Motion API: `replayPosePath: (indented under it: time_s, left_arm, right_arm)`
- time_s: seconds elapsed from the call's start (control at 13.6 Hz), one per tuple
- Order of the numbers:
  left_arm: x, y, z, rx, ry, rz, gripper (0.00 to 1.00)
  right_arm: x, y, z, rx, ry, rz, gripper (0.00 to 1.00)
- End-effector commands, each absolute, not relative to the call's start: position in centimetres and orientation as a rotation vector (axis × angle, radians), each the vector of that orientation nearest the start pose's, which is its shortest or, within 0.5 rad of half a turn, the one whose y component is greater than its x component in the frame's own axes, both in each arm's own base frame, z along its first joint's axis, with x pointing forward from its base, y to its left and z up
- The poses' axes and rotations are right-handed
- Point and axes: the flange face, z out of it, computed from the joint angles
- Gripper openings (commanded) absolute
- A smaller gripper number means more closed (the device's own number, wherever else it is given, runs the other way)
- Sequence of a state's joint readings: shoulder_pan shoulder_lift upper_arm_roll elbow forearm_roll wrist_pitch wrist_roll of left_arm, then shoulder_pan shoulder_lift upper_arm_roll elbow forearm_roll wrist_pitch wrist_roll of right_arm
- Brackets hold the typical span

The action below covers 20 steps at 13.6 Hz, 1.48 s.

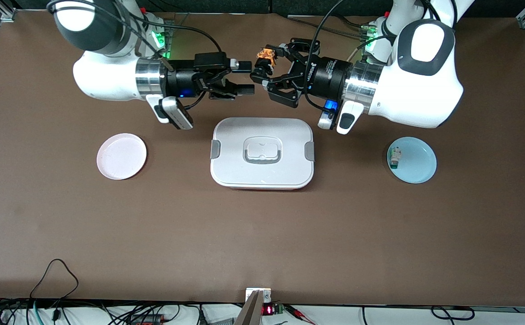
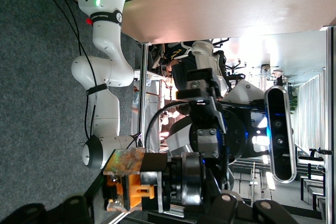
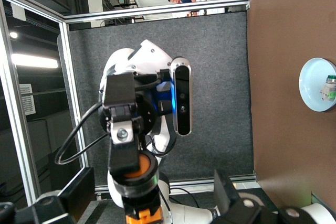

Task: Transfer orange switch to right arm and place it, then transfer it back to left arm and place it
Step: 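Close the right gripper on the orange switch beside the left gripper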

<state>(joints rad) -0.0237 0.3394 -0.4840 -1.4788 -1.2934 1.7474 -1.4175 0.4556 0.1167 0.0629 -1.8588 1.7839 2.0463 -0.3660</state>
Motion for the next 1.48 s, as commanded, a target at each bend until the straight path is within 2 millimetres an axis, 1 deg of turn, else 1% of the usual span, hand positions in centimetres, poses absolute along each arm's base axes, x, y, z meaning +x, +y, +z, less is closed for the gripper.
replayPosePath:
  time_s: [0.0,0.15,0.22,0.3,0.44,1.25,1.4]
  left_arm:
    - [57.3,-35.4,57.7,1.551,1.131,-1.434,0.07]
    - [57.5,-35.3,57.8,1.548,1.133,-1.437,0.07]
    - [57.5,-35.3,57.8,1.548,1.132,-1.435,0.07]
    - [57.5,-35.3,57.8,1.549,1.133,-1.434,0.07]
    - [57.5,-35.3,57.8,1.547,1.134,-1.436,0.08]
    - [57.5,-35.3,57.7,1.543,1.143,-1.444,0.08]
    - [57.6,-35.3,57.7,1.542,1.146,-1.443,0.08]
  right_arm:
    - [50.7,35.3,52.9,-1.560,0.079,0.047,1.00]
    - [50.4,35.2,53.1,-1.560,0.078,0.048,1.00]
    - [50.2,35.1,52.7,-1.564,0.082,0.051,1.00]
    - [50.1,35.0,52.8,-1.563,0.081,0.050,0.99]
    - [49.9,34.9,53.1,-1.562,0.077,0.047,0.97]
    - [49.3,36.2,52.7,-1.571,0.075,0.062,0.96]
    - [49.4,36.1,52.7,-1.577,0.088,0.049,0.96]
